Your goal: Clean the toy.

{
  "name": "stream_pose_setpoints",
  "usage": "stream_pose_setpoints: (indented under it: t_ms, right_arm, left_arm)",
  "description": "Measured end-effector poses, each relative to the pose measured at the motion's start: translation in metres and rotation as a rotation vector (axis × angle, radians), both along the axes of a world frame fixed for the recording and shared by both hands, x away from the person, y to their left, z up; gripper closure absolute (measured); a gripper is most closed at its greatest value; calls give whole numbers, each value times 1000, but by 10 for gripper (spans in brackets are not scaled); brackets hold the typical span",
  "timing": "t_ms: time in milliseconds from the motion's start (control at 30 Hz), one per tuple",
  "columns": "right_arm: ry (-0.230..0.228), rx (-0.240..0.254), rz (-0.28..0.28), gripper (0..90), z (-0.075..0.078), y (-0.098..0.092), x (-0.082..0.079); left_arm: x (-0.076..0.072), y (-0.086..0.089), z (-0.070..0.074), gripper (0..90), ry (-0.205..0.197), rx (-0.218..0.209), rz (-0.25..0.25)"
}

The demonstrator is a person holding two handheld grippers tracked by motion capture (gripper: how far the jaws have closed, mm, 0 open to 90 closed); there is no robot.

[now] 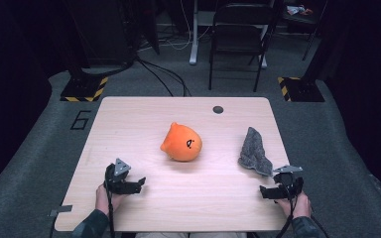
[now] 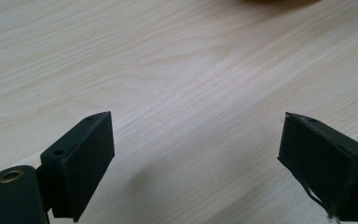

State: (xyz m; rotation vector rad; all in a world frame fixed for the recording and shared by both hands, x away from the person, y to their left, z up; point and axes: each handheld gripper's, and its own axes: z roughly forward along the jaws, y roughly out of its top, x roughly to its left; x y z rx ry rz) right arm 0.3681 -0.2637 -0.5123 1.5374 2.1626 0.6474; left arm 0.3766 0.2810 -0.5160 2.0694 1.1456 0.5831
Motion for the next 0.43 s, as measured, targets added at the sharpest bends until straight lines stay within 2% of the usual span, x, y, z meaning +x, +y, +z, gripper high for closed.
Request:
stream_pose_setpoints:
  t_ms: [33, 67, 133, 200, 267, 300, 433]
  right_arm:
    - [4, -3, 9, 0, -2, -1, 1]
    - [12, 17, 2, 0, -3, -2, 1]
    - [13, 34, 4, 0, -4, -3, 2]
    - [18, 60, -2, 0, -5, -2, 1]
    - [6, 65, 16, 0, -6, -2, 2]
    - [-1, 70, 15, 0, -7, -2, 2]
    - [-26, 87, 14, 0, -9, -3, -1]
  left_arm:
    - [0, -1, -1, 99, -9, 13, -5]
    - [0, -2, -2, 98, -6, 24, -6]
    - [2, -4, -4, 86, 12, 54, -26]
    - [4, -5, -6, 85, 28, 58, -36]
    - [5, -6, -7, 83, 22, 59, -34]
    - [5, -6, -7, 81, 34, 70, -43]
    - [7, -6, -7, 79, 27, 80, -39]
